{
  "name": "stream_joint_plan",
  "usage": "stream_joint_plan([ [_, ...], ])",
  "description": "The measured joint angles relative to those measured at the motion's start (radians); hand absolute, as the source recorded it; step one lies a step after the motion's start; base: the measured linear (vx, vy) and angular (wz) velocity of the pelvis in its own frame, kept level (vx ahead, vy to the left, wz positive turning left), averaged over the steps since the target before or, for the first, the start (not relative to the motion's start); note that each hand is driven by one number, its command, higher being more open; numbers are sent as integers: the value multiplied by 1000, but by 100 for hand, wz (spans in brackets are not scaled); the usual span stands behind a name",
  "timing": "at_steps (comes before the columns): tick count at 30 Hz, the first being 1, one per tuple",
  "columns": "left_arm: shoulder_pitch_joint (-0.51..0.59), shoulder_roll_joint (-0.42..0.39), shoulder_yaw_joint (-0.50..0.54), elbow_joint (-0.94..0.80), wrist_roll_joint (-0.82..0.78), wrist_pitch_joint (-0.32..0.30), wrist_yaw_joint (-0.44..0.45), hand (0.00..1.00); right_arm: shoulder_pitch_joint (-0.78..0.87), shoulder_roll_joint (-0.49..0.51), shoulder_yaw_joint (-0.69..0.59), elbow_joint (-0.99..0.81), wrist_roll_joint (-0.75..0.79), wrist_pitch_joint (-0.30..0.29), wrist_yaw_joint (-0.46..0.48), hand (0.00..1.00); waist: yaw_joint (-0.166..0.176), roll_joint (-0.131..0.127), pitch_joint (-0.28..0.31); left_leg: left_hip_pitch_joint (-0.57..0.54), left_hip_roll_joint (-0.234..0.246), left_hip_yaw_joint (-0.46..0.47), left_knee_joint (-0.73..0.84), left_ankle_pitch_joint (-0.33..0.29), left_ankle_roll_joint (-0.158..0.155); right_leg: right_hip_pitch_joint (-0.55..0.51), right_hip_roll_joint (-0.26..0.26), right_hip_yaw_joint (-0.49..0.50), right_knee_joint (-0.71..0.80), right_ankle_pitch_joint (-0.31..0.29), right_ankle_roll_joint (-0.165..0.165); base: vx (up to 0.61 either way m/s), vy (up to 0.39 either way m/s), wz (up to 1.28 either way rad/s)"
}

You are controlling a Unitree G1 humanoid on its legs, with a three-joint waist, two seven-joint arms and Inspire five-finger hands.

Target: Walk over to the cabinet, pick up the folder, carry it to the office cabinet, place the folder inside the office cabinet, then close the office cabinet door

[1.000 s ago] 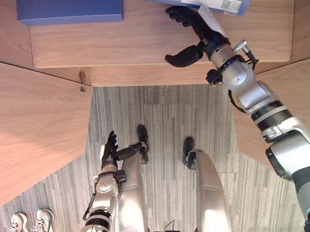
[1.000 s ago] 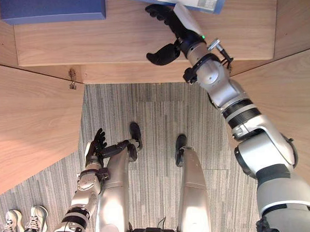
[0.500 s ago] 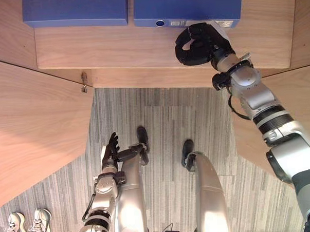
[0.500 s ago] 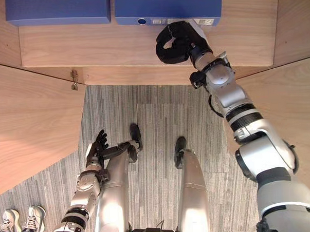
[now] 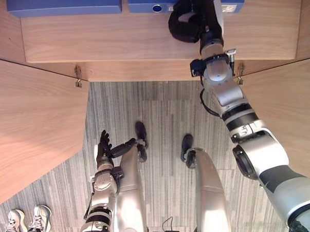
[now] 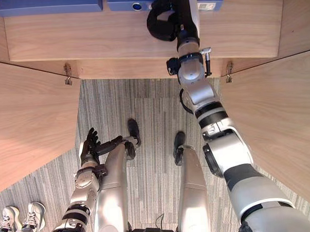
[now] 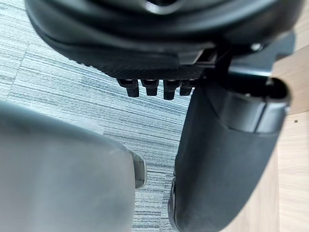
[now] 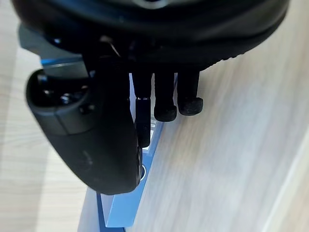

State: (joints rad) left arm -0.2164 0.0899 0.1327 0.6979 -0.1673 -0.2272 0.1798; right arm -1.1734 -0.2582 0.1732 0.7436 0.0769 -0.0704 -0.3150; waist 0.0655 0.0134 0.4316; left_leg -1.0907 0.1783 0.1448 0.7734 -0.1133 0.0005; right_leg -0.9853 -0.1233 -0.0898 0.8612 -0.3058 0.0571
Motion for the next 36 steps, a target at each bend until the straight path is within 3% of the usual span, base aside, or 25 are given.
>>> stream_joint_plan([
  [7,0,-12,1,-37,-11,-1,17,100,-39,-18,-41,26,98,0,-35,0,5,0,0,-35,-18,-19,-4,28,4,-31,-20,-23,31,1,-6,-64,-26,13],
  [10,0,-13,0,-37,-11,4,17,100,24,-31,-52,-111,128,6,-42,0,4,0,0,-26,-19,-12,-8,34,13,-23,-22,-21,27,5,-5,-10,-7,1],
  [13,17,-29,-10,-24,-8,33,14,100,304,-41,-50,-433,128,-22,-25,0,-1,0,0,85,-19,7,-41,31,17,93,-24,-21,-26,8,-1,37,-20,1],
  [14,21,-32,-12,-24,-7,34,13,100,333,-38,-50,-453,128,-27,-21,0,-2,0,0,100,-19,9,-46,30,17,108,-23,-21,-32,8,0,84,-58,-2],
  [15,48,-46,-27,-23,0,38,8,100,500,-16,-45,-549,128,-58,14,0,-5,0,0,188,-18,15,-76,18,14,200,-19,-22,-77,10,3,71,-54,-6],
  [19,102,-55,-64,-15,41,46,-13,100,845,66,17,-653,125,-108,90,0,-39,-8,-5,384,-9,53,-165,7,6,392,-2,-10,-208,40,9,63,-24,-22],
  [24,152,-46,-101,137,81,70,-55,100,1175,158,18,-453,79,-106,199,0,-90,-44,-105,608,-23,112,-374,52,-8,609,25,24,-481,140,22,156,19,-31],
  [25,163,-42,-102,168,92,74,-68,100,1218,177,-18,-370,68,-104,211,0,-109,-48,-134,656,-34,120,-430,69,-9,662,26,26,-549,167,27,251,23,-13],
  [29,203,-17,-94,210,94,83,-76,100,1285,232,-187,-144,53,-90,217,0,-129,-55,-200,817,-61,188,-594,112,-15,786,28,71,-701,231,36,160,10,-36],
  [30,224,-5,-87,214,106,84,-75,100,1293,242,-237,-87,57,-88,212,100,-137,-55,-226,865,-68,215,-642,124,-19,812,29,94,-730,244,37,112,21,-68],
  [33,260,14,-68,249,120,88,-75,100,1330,250,-366,9,84,-86,189,100,-156,-46,-294,980,-83,274,-740,146,-34,869,36,156,-775,259,35,56,27,-58],
  [36,262,13,-52,286,132,90,-78,100,1357,248,-436,32,105,-84,176,100,-171,-38,-324,1041,-96,289,-810,169,-40,882,37,185,-782,261,35,0,19,-40],
])
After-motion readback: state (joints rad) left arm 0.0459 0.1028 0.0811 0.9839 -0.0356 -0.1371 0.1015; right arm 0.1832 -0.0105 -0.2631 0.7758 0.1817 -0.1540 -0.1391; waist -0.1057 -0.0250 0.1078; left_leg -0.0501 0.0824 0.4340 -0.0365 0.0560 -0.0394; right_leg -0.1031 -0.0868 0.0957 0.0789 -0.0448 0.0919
